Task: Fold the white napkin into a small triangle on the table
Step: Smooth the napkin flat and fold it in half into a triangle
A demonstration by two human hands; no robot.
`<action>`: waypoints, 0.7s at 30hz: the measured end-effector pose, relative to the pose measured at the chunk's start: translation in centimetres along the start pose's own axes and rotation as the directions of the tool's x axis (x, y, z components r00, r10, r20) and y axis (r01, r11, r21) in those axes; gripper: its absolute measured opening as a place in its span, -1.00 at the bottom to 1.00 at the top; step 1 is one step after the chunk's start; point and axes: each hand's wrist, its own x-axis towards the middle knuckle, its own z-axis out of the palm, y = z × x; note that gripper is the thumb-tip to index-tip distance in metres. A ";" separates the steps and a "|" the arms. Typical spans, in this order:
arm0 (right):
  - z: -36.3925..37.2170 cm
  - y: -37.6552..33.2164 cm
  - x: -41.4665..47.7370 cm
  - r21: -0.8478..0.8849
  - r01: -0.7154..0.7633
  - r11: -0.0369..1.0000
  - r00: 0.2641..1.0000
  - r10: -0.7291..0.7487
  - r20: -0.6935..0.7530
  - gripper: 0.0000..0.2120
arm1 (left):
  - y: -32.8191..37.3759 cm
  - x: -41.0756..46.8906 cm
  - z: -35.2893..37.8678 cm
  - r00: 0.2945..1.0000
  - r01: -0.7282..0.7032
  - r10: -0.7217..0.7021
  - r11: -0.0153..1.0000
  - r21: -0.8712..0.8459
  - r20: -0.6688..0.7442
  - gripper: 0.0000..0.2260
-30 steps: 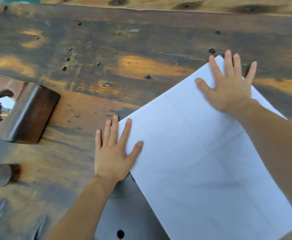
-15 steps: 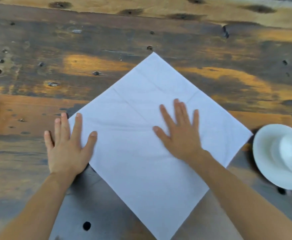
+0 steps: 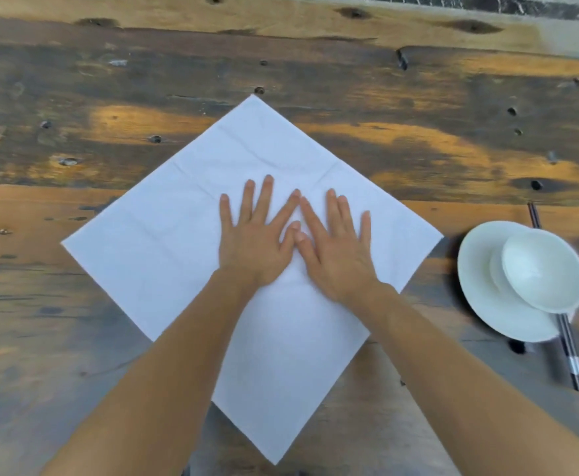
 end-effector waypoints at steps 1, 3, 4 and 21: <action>0.1 0.7 -0.5 -0.028 -0.005 1.000 1.000 0.005 0.003 -0.43 | -0.6 -0.1 0.4 1.000 0.003 -0.003 1.000 0.003 -0.028 -0.50; -0.2 3.4 -1.2 -0.065 -0.099 0.993 0.995 0.099 -0.002 -0.38 | -1.4 -0.3 0.6 0.998 -0.006 0.006 1.000 -0.007 -0.064 -0.49; -0.5 4.9 -1.5 -0.072 -0.170 0.983 0.985 0.170 -0.006 -0.36 | -1.5 -0.2 0.5 0.998 -0.004 0.003 1.000 -0.020 -0.063 -0.48; -1.7 7.0 -2.4 -0.155 -0.327 0.932 0.942 0.334 0.019 -0.32 | -7.5 -15.9 0.4 0.967 0.256 -0.256 0.966 -0.031 0.016 -0.38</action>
